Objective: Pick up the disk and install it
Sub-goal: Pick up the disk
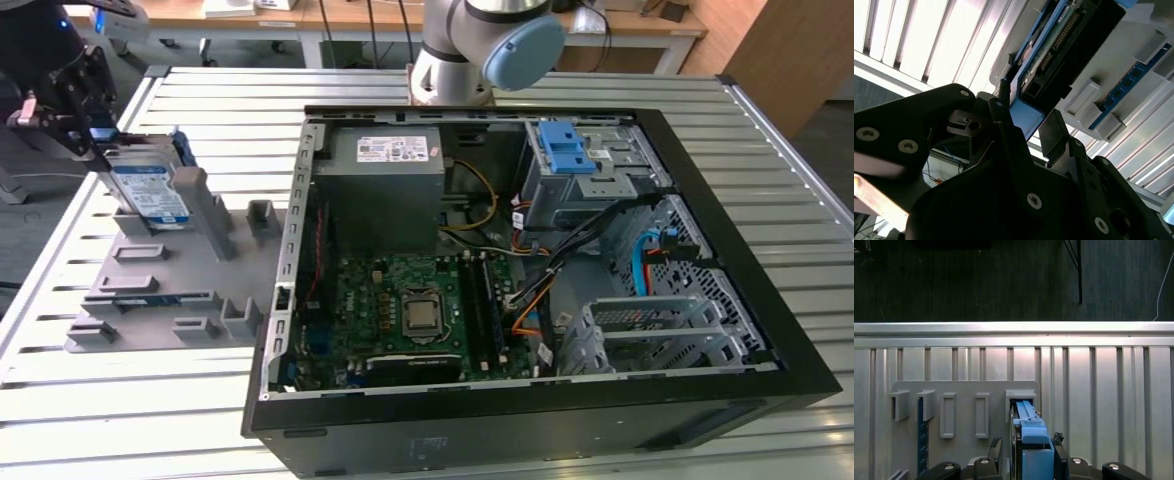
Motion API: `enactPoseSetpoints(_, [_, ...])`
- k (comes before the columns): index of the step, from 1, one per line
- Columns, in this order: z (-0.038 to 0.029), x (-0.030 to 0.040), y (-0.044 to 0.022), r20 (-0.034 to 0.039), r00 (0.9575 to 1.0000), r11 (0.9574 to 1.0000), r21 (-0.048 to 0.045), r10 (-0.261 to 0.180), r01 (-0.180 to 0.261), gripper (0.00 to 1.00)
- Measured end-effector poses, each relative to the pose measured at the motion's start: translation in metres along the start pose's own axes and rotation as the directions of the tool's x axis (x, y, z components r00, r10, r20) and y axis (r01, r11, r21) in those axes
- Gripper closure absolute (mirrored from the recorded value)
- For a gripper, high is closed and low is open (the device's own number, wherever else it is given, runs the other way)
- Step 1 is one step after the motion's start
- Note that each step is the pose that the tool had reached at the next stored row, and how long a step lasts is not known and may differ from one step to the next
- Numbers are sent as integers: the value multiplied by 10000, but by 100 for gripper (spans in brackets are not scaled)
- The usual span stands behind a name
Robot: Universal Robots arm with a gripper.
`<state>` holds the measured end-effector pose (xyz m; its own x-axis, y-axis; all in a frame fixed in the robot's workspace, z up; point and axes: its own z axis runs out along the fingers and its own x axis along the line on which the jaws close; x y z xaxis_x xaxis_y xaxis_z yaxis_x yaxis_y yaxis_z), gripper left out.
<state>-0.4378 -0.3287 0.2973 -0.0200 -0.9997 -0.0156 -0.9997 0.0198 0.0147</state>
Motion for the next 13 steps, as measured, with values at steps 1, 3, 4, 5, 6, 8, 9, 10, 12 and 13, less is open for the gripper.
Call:
enactPoseSetpoints(1, [6,0,0,0,10000,10000,-2,13,-13,49])
enactPoseSetpoints(3, [13,-1,0,-4,9999,9999,-2,110,-110,49])
enactPoseSetpoints(4, [16,-1,0,-7,9999,9999,-1,168,-168,49])
enactPoseSetpoints(5, [21,-3,-1,-8,9997,9997,2,243,-243,49])
enactPoseSetpoints(6, [24,-3,0,-8,9995,9995,2,314,-314,49])
enactPoseSetpoints(8, [29,-6,0,-11,9990,9990,5,450,-450,49])
enactPoseSetpoints(9, [30,-7,0,-12,9988,9988,5,484,-484,49])
enactPoseSetpoints(10, [35,-7,0,-11,9987,9987,8,506,-506,49])
enactPoseSetpoints(12, [52,-6,-1,-11,9986,9986,9,529,-529,49])
enactPoseSetpoints(13, [57,-6,-1,-12,9986,9986,7,531,-531,49])
